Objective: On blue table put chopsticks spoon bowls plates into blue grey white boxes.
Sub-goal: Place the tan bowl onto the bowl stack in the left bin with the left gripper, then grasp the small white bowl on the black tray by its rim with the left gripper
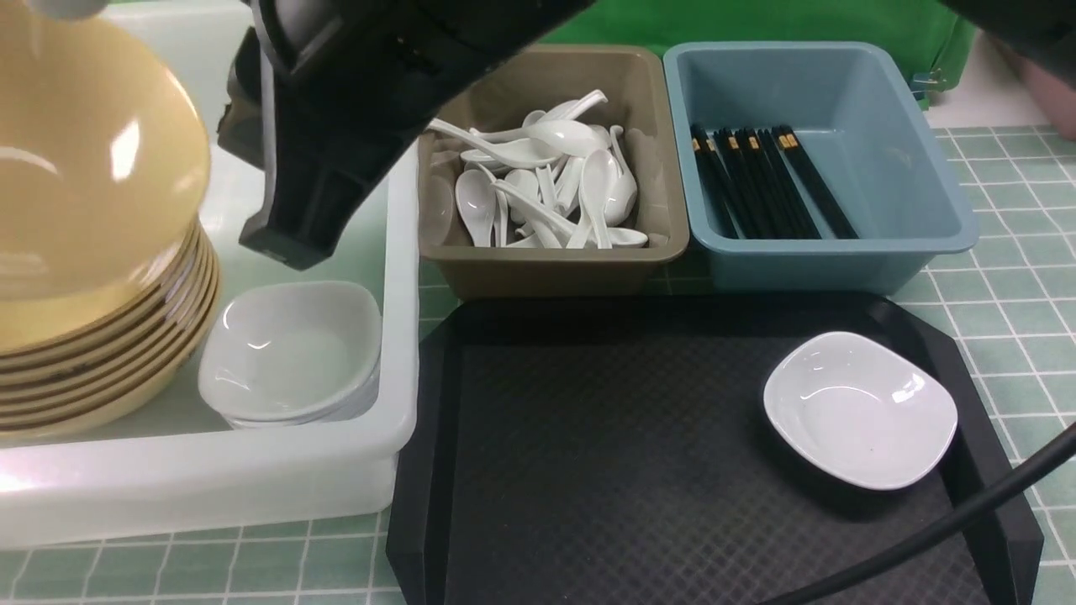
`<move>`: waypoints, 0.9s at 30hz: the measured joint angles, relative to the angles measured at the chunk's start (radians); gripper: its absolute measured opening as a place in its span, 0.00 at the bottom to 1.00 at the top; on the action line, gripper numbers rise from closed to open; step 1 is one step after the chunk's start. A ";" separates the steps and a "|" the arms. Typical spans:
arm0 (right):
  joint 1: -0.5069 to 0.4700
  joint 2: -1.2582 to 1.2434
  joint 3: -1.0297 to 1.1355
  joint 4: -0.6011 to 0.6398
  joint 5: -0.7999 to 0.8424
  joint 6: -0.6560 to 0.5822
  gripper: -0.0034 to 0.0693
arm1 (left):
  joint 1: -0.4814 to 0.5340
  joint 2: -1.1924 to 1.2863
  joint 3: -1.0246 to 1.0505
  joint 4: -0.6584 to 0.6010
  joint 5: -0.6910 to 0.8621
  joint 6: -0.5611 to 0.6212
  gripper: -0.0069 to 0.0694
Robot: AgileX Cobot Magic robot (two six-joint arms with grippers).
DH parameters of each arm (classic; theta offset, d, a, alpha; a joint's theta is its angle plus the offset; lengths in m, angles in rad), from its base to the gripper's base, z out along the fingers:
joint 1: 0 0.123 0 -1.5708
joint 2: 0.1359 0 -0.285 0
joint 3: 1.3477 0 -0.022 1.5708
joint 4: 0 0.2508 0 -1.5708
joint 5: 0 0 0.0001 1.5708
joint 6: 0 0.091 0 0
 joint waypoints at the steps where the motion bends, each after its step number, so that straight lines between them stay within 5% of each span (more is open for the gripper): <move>1: 0.000 0.000 0.000 0.000 0.000 -0.002 0.11 | 0.000 0.021 0.005 0.003 -0.006 0.002 0.10; 8: 0.000 0.000 0.000 0.003 0.014 -0.029 0.11 | 0.000 0.071 0.008 0.027 -0.045 0.026 0.20; 13: -0.012 0.001 0.000 0.012 0.036 -0.032 0.11 | 0.000 0.071 0.008 0.069 -0.032 0.029 0.52; 14: -0.013 0.001 -0.001 0.012 0.037 -0.032 0.11 | -0.001 0.071 0.008 0.069 -0.032 0.029 0.52; 18: -0.048 0.001 -0.001 0.016 0.078 -0.032 0.11 | -0.001 0.031 -0.004 0.110 -0.026 0.004 0.82; 22: -0.078 0.001 -0.001 0.018 0.129 -0.032 0.11 | 0.000 -0.014 -0.054 0.159 -0.007 -0.040 0.92; 27: -0.126 -0.011 -0.001 0.018 0.206 -0.024 0.11 | -0.066 -0.102 -0.130 0.123 0.037 -0.081 0.92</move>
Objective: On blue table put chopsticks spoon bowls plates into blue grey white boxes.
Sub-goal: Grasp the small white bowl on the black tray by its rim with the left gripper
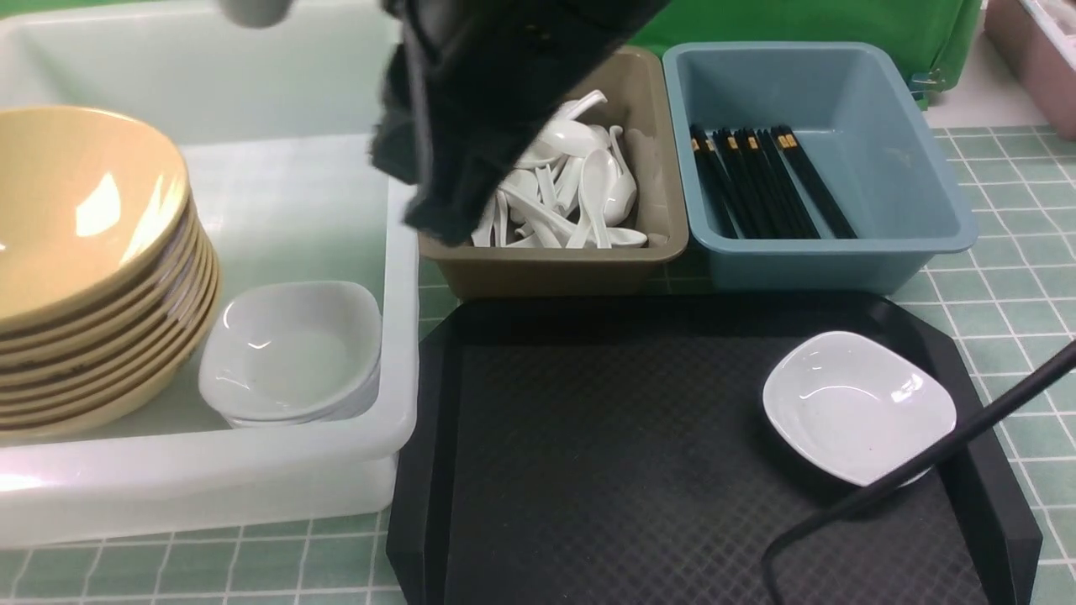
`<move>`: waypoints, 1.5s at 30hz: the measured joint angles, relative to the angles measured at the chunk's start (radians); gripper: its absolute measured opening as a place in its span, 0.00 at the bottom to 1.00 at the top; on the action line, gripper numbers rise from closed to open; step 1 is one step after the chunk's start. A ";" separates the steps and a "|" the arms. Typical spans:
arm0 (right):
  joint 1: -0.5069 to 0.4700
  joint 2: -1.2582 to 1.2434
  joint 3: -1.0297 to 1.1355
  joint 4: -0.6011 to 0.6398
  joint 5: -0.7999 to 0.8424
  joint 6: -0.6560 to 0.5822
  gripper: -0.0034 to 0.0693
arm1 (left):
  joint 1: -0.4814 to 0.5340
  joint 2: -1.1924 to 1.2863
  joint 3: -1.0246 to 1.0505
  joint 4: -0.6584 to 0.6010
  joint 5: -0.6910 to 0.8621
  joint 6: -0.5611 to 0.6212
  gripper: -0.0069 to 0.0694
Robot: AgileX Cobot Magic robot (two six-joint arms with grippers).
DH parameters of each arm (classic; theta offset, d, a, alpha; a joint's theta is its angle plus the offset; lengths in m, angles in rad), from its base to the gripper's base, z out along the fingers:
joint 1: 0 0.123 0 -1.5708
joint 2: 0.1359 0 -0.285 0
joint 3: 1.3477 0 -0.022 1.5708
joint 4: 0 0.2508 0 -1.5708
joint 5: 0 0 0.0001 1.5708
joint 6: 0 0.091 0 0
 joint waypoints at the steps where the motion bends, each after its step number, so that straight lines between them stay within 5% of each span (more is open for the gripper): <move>1: -0.010 -0.007 0.001 0.000 0.009 0.007 0.11 | -0.047 -0.016 -0.003 -0.015 0.003 0.002 0.92; 7: -0.140 -0.135 0.125 -0.004 0.013 0.080 0.11 | -0.462 -0.021 0.021 -0.055 0.024 0.029 0.86; 9: -0.166 -0.169 0.168 -0.007 0.013 0.090 0.11 | -0.529 -0.008 0.029 -0.055 0.026 0.030 0.85; 13: -0.266 -0.346 0.414 -0.042 0.013 0.151 0.11 | -0.818 0.094 0.038 -0.053 -0.001 0.025 0.85; 19: -0.355 -0.609 0.752 -0.137 0.002 0.257 0.11 | -1.104 0.282 0.035 -0.054 -0.141 0.020 0.85; 30: -0.420 -0.903 1.076 -0.266 0.002 0.363 0.11 | -1.308 0.689 -0.223 -0.040 -0.202 0.016 0.85; 41: -0.421 -0.917 1.108 -0.266 -0.026 0.365 0.11 | -1.343 0.977 -0.477 0.029 -0.202 -0.040 0.85; 45: -0.421 -0.917 1.109 -0.266 -0.029 0.365 0.11 | -1.355 1.020 -0.527 0.021 -0.195 -0.051 0.76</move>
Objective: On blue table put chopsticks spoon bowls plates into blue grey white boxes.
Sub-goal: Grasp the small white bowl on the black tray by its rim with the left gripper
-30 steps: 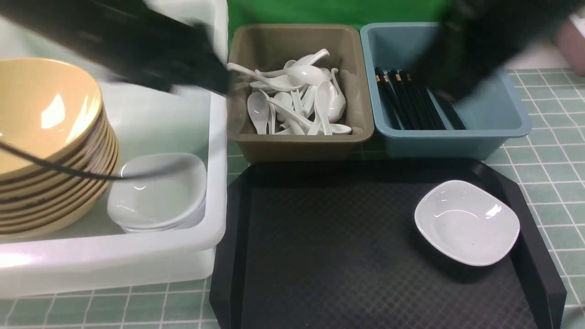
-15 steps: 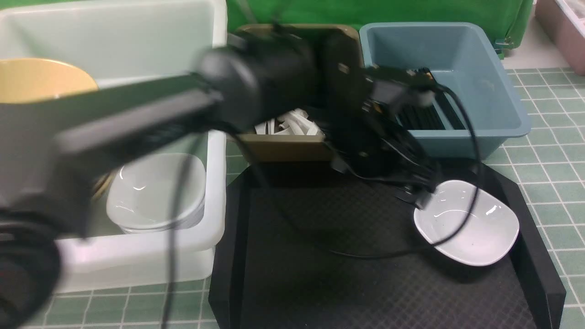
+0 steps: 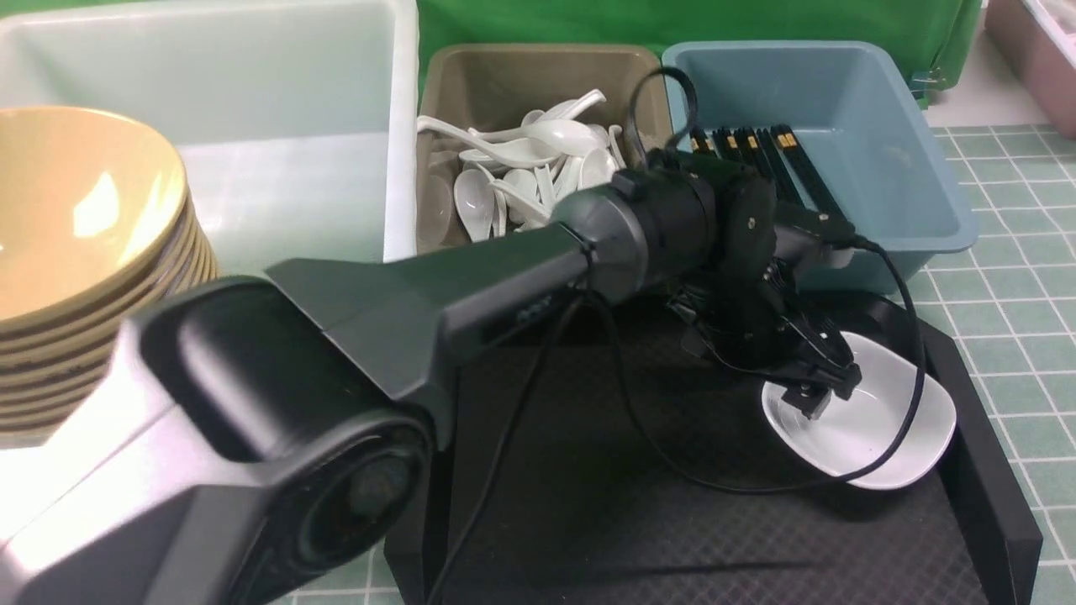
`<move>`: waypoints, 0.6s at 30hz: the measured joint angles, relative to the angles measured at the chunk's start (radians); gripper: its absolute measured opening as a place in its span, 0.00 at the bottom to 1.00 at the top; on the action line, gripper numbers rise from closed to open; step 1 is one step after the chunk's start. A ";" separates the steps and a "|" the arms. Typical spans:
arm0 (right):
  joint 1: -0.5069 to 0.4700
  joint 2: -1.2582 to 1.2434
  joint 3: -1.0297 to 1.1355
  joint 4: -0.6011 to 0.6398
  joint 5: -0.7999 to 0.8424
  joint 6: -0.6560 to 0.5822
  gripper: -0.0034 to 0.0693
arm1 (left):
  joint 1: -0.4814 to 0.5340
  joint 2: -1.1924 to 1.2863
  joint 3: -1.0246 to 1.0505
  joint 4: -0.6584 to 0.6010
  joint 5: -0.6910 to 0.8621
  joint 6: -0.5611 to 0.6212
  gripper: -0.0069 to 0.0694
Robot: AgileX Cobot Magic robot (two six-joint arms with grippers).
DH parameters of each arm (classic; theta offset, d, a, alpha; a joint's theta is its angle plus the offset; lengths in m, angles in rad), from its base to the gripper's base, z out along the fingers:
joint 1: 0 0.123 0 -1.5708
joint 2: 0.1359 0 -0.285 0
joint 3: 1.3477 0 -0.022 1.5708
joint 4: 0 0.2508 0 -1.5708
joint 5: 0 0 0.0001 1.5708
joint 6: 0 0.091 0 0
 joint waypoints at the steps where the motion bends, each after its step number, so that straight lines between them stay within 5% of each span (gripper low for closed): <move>1: 0.000 0.000 0.000 0.000 0.000 0.000 0.11 | -0.007 0.005 -0.007 0.001 0.000 0.000 0.71; 5: 0.000 0.000 0.000 0.000 -0.004 0.000 0.11 | -0.026 0.011 -0.013 0.018 0.000 0.000 0.52; 7: 0.000 0.000 0.000 0.000 -0.017 0.000 0.11 | -0.037 0.015 -0.024 0.040 0.018 -0.002 0.31; 10: 0.000 0.000 0.000 0.000 -0.035 0.000 0.11 | -0.037 0.008 -0.059 0.043 0.051 -0.013 0.16; 18: 0.000 0.001 -0.073 0.062 -0.072 -0.041 0.11 | -0.003 -0.106 -0.118 0.189 0.234 -0.006 0.10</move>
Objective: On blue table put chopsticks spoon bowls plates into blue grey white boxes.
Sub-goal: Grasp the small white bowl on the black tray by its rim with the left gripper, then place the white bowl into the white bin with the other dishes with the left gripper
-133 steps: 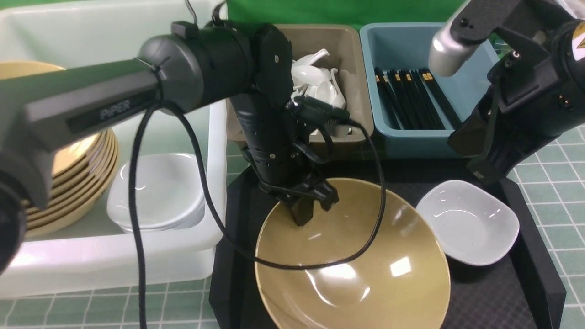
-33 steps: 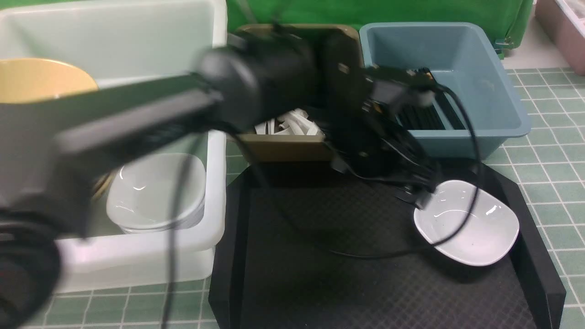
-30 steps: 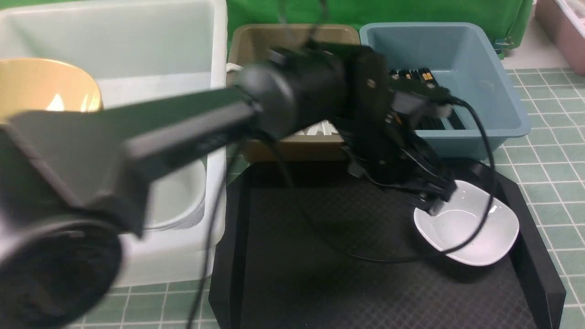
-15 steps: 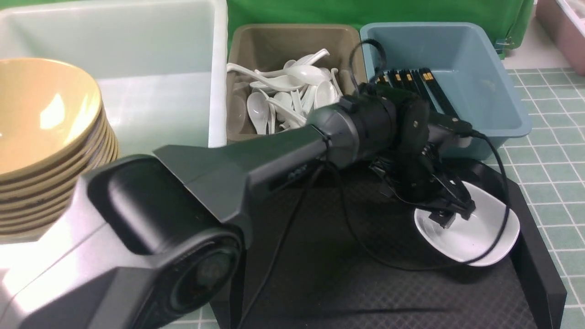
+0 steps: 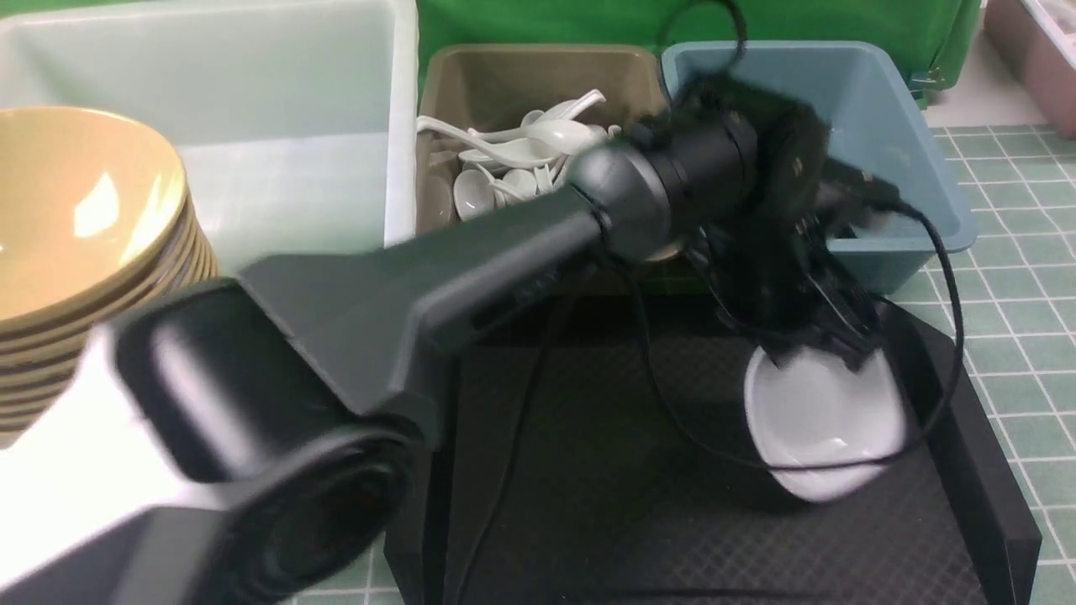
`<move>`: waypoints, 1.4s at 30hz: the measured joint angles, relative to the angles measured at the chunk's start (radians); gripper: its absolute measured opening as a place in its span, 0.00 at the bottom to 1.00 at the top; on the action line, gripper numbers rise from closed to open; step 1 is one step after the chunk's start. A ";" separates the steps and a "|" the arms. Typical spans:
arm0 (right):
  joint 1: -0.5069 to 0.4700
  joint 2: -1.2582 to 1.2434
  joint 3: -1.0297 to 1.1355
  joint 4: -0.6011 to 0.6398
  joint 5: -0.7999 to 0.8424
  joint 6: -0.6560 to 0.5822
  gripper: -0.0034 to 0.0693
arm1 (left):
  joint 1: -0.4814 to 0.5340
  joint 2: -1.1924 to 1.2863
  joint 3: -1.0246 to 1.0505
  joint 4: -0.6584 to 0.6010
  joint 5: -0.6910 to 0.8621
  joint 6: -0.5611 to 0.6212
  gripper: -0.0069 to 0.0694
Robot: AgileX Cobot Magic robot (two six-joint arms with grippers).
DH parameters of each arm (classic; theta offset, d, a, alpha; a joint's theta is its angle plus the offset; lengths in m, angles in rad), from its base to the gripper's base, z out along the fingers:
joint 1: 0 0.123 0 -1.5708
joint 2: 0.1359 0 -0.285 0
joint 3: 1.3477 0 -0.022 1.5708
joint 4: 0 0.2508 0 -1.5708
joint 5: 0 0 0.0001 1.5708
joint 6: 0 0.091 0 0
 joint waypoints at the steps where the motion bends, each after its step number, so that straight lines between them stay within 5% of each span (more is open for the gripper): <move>1: 0.000 0.002 -0.018 0.027 -0.011 -0.016 0.11 | 0.013 -0.025 0.000 0.005 0.013 0.003 0.10; 12: 0.065 0.193 -0.238 0.333 -0.033 -0.236 0.11 | 0.266 -0.422 0.108 0.028 0.131 0.006 0.10; 18: 0.345 0.355 -0.370 0.341 -0.083 -0.247 0.11 | 0.463 -0.728 0.528 0.044 0.044 -0.024 0.10; 24: 0.477 0.492 -0.488 0.281 -0.104 -0.247 0.11 | 0.609 -0.972 0.858 0.044 -0.114 -0.075 0.10; 42: 0.486 0.599 -0.546 0.262 -0.133 -0.247 0.11 | 0.668 -0.934 1.091 0.106 -0.263 -0.087 0.10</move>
